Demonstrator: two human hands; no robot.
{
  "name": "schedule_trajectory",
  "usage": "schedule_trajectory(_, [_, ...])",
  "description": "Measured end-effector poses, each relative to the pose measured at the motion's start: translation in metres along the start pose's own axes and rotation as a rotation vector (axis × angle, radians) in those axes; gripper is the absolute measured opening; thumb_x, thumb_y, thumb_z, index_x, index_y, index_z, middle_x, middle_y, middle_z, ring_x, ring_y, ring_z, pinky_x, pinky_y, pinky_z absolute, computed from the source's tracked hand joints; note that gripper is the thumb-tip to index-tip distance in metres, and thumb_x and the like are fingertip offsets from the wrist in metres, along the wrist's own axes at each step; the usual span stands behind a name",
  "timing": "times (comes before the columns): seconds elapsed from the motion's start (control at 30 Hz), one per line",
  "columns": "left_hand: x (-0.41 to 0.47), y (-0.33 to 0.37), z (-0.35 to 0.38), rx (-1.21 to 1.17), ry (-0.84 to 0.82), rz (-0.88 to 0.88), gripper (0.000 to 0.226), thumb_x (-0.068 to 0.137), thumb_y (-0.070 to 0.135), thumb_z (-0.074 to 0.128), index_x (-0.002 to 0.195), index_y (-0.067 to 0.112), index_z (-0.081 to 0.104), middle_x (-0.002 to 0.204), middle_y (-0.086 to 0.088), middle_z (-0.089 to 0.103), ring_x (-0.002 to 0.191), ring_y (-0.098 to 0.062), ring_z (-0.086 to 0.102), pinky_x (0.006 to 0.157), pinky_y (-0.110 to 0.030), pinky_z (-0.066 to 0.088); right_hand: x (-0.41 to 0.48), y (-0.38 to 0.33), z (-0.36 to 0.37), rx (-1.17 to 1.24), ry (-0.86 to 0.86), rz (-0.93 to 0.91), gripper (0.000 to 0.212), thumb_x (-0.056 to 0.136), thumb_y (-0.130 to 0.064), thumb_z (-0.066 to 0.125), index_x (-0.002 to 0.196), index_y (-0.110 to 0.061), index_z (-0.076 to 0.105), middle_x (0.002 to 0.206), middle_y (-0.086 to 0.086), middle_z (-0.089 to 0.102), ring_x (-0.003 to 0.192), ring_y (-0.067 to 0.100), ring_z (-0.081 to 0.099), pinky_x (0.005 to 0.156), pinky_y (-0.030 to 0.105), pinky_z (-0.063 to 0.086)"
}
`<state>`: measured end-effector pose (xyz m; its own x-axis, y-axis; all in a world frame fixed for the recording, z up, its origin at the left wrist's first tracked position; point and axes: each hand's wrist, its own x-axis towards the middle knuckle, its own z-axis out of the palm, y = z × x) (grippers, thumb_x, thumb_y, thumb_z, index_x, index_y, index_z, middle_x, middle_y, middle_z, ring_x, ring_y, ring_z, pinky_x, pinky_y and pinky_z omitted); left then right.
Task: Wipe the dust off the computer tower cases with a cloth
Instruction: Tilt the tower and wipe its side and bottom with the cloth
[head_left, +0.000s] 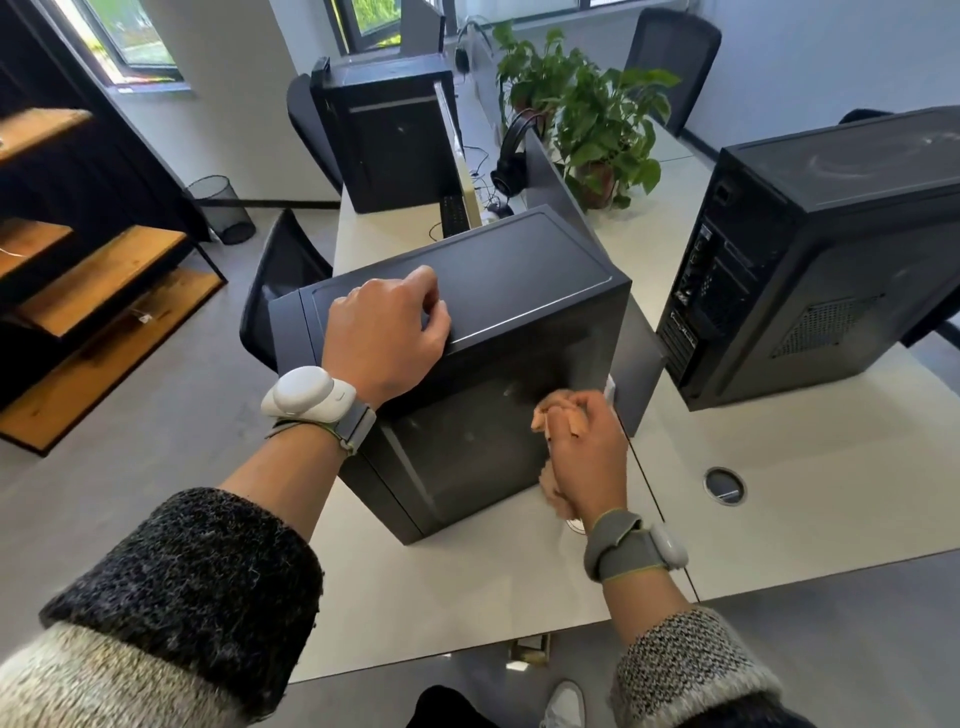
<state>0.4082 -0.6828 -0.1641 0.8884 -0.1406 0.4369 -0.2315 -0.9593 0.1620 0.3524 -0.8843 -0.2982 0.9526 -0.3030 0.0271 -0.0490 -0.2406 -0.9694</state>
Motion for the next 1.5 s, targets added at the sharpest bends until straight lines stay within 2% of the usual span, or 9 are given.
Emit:
schedule_trajectory(0.07, [0.000,0.000,0.000,0.004,-0.001,0.002,0.020,0.103,0.036,0.055,0.095,0.019,0.060,0.078,0.000,0.063,0.070,-0.021,0.061,0.070,-0.036,0.055,0.001,-0.005,-0.004,-0.012,0.015,-0.002,0.004,0.103,-0.015,0.060,0.102,-0.016,0.064,0.081,-0.005,0.065,0.069,0.008,0.063,0.055,0.008,0.045])
schedule_trajectory(0.23, [0.001,0.000,-0.001,-0.015,0.002,0.008,0.020,0.103,0.036,0.055,0.096,0.019,0.061,0.079,0.000,0.064,0.071,-0.022,0.062,0.072,-0.039,0.058,0.006,-0.047,-0.006,0.006,0.079,-0.253,0.012,0.106,-0.021,0.064,0.116,-0.014,0.063,0.093,-0.012,0.064,0.087,-0.014,0.060,0.066,0.000,0.042])
schedule_trajectory(0.43, [-0.001,-0.001,-0.002,0.006,0.004,0.009,0.020,0.103,0.035,0.055,0.094,0.019,0.059,0.077,0.000,0.063,0.069,-0.021,0.060,0.069,-0.035,0.054,-0.001,-0.008,0.001,-0.109,-0.057,-0.027,0.004,0.103,-0.018,0.062,0.106,-0.019,0.059,0.087,-0.011,0.061,0.079,0.002,0.060,0.067,0.012,0.042])
schedule_trajectory(0.63, [0.000,-0.001,0.001,-0.032,0.001,0.006,0.021,0.103,0.036,0.055,0.098,0.018,0.062,0.081,-0.001,0.065,0.072,-0.020,0.062,0.072,-0.035,0.056,0.006,-0.053,-0.003,-0.024,0.038,-0.281,0.012,0.105,-0.024,0.065,0.114,-0.021,0.058,0.094,-0.018,0.062,0.089,-0.010,0.061,0.068,0.002,0.044])
schedule_trajectory(0.87, [-0.001,0.001,-0.002,-0.001,0.013,0.003,0.021,0.103,0.037,0.054,0.097,0.019,0.061,0.079,0.000,0.064,0.070,-0.020,0.061,0.073,-0.041,0.060,-0.004,0.003,0.002,-0.206,-0.089,-0.117,0.008,0.103,-0.021,0.061,0.110,-0.025,0.062,0.095,-0.009,0.068,0.091,0.013,0.068,0.072,0.013,0.048])
schedule_trajectory(1.0, [0.001,0.000,0.000,-0.011,0.004,0.002,0.021,0.103,0.037,0.054,0.098,0.018,0.061,0.081,-0.001,0.065,0.071,-0.021,0.062,0.073,-0.042,0.061,0.000,-0.043,0.000,-0.115,0.031,-0.342,0.008,0.105,-0.024,0.064,0.111,-0.023,0.059,0.091,-0.012,0.064,0.085,0.001,0.063,0.070,0.006,0.045])
schedule_trajectory(1.23, [-0.001,0.001,-0.001,0.003,-0.002,-0.005,0.021,0.103,0.037,0.054,0.095,0.018,0.060,0.079,-0.001,0.064,0.070,-0.022,0.061,0.072,-0.041,0.060,-0.017,0.002,0.011,-0.195,-0.109,-0.161,0.014,0.102,-0.019,0.064,0.103,-0.032,0.059,0.088,-0.026,0.063,0.083,-0.002,0.064,0.080,0.035,0.059])
schedule_trajectory(1.37, [0.000,0.000,0.002,-0.009,-0.008,-0.001,0.021,0.103,0.037,0.053,0.097,0.019,0.060,0.079,0.000,0.063,0.071,-0.021,0.061,0.073,-0.040,0.059,-0.008,-0.031,0.004,-0.086,0.020,-0.306,0.009,0.104,-0.021,0.066,0.109,-0.025,0.059,0.088,-0.017,0.062,0.084,-0.003,0.063,0.071,0.009,0.050])
schedule_trajectory(1.5, [0.002,-0.001,-0.001,-0.010,-0.003,-0.007,0.021,0.103,0.038,0.054,0.097,0.019,0.061,0.080,0.000,0.064,0.072,-0.021,0.062,0.074,-0.040,0.059,-0.005,-0.040,0.018,-0.084,-0.008,-0.377,0.013,0.104,-0.022,0.064,0.115,-0.023,0.058,0.098,-0.011,0.065,0.090,0.006,0.065,0.076,0.017,0.056])
